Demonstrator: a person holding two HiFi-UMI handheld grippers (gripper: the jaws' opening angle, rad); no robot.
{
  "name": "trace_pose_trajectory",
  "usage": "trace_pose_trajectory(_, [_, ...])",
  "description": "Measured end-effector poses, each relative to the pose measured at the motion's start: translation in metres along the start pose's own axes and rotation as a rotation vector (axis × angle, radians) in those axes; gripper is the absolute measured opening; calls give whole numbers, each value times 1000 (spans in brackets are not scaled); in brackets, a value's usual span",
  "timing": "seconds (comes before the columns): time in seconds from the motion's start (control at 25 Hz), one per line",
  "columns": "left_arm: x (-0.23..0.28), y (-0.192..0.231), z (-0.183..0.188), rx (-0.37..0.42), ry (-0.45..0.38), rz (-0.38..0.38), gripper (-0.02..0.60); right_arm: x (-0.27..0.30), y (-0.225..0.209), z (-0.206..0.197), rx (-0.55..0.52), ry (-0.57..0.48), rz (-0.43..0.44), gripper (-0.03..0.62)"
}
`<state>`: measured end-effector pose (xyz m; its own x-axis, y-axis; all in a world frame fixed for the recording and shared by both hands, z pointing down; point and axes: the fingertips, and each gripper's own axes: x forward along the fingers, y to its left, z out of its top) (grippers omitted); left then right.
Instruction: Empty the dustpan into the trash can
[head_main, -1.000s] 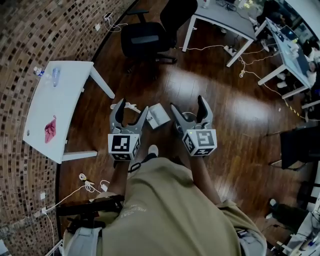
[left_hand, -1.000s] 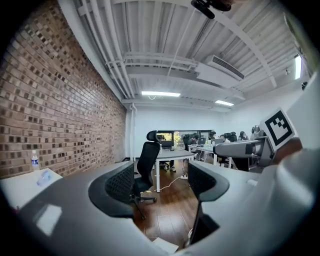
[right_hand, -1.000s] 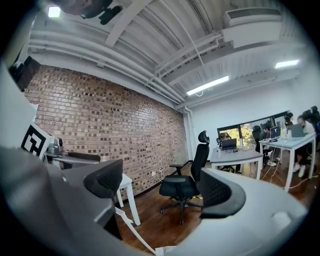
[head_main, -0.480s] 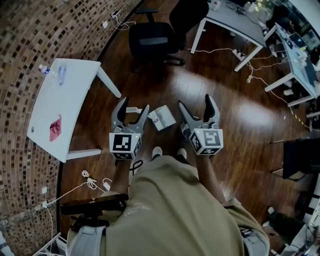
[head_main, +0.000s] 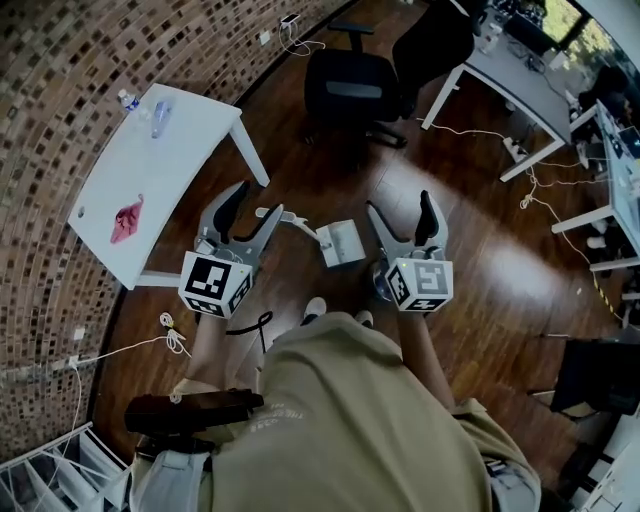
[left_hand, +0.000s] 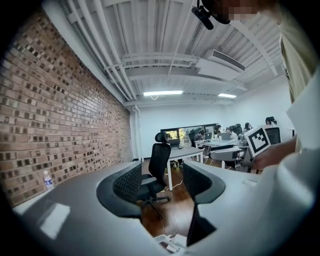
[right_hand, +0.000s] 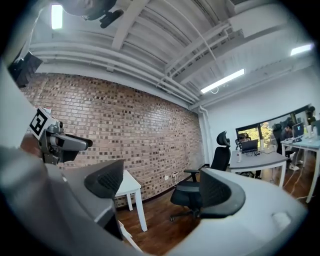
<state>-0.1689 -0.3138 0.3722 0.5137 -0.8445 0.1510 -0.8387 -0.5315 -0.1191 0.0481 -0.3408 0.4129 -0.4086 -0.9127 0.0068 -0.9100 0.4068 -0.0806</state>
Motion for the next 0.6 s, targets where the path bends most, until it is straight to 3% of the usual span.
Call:
trace_pose_trajectory(0.2, [-11,25,-12,136,118,-70,253,8,9,-3,-1,6,37,479])
trace_pose_trajectory(0.6, [-7,35,-98,476,497,-370,312,-1,-13,-8,-11,34,-13,479])
